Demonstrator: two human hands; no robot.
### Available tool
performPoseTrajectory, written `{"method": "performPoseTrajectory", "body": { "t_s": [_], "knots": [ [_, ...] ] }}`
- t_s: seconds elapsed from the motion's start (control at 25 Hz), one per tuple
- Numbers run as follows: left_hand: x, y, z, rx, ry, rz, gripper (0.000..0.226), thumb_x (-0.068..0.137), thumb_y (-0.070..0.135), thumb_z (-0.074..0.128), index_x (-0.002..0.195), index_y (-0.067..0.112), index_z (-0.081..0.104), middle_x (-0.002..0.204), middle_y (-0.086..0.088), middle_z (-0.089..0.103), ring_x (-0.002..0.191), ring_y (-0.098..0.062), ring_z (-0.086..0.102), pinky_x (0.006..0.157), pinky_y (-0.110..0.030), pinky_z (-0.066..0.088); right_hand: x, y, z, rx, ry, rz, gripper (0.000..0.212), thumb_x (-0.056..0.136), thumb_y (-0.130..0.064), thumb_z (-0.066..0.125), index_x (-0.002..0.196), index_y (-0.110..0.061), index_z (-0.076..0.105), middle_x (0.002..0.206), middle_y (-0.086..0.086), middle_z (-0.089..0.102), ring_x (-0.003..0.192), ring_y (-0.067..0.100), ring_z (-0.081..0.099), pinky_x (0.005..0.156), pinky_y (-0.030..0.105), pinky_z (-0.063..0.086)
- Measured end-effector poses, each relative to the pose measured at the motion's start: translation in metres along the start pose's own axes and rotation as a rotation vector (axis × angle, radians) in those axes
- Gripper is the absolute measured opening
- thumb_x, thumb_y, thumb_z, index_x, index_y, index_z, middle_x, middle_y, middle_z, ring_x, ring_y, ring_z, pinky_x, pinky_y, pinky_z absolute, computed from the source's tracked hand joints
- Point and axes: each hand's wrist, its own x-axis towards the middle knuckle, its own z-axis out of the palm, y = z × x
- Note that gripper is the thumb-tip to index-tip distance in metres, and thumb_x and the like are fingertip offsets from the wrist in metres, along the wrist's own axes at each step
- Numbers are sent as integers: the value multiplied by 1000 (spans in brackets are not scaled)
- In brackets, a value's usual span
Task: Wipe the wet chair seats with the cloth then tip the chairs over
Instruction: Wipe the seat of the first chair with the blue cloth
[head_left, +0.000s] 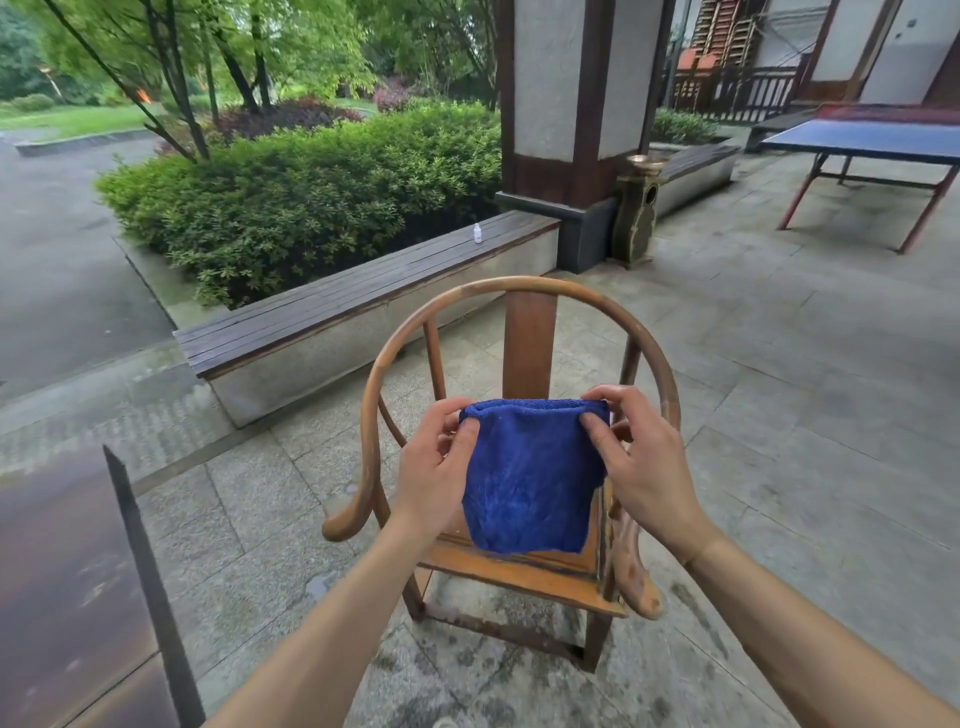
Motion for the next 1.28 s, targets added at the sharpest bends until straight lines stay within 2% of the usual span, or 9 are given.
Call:
{"method": "performPoseTrajectory", "body": {
  "t_s": [0.12,0.24,0.52,0.64,0.8,0.96,1.12,1.2,1.28],
  "knots": [
    [54,-16,-11,-30,-7,18,19,93,39,55,109,36,64,97,-1,69,89,-37,65,77,-61,54,42,5,30,-1,30,12,19,97,-21,60,110,-35,57,106,-19,62,82,7,62,69,17,51],
    [102,-29,-24,-56,-27,7,15,97,32,56,108,38,64,96,3,69,89,-36,64,78,-57,53,86,8,58,-37,23,38,19,98,-23,59,112,-36,56,106,-21,61,81,5,62,67,15,50],
    [187,-66,-37,0,-76,-32,22,102,23,54,106,43,61,80,21,63,77,-13,60,71,-32,50,147,33,115,-85,47,83,18,99,-21,59,112,-33,55,104,-26,57,87,0,59,70,11,46],
    [205,-77,-30,14,-95,-35,28,102,23,54,103,50,60,79,25,61,76,-9,58,71,-33,51,164,51,121,-61,77,125,18,98,-19,59,111,-31,57,105,-23,59,92,0,59,72,10,45],
    [220,-85,-14,36,-76,-51,21,101,19,54,107,38,62,81,24,61,75,-7,56,72,-36,51,180,74,123,-40,87,151,19,97,-18,60,109,-32,57,103,-19,61,95,-2,58,71,9,44],
    [225,-103,-1,60,-78,-98,29,101,22,55,101,50,61,85,24,63,79,-13,60,74,-32,52,184,106,130,-13,93,203,19,97,-17,60,108,-33,57,103,-16,62,92,-1,58,69,11,43],
    [213,-164,18,77,-64,-219,18,101,25,55,108,39,63,92,7,65,79,-12,61,70,-26,49,166,167,160,-28,57,315,16,96,-18,61,109,-28,61,105,-12,65,94,0,60,80,15,46],
    [204,-203,25,99,-69,-275,18,101,21,55,107,35,64,89,7,66,76,-9,60,68,-22,48,147,203,182,-28,38,383,15,95,-18,61,109,-24,62,106,-9,66,95,6,62,85,21,47],
    [190,-261,36,113,-80,-364,17,100,16,55,106,29,64,86,9,63,75,-7,58,69,-19,47,120,251,209,-37,-6,480,14,95,-17,62,108,-23,62,105,-7,67,93,9,61,84,19,46]
  ]
}}
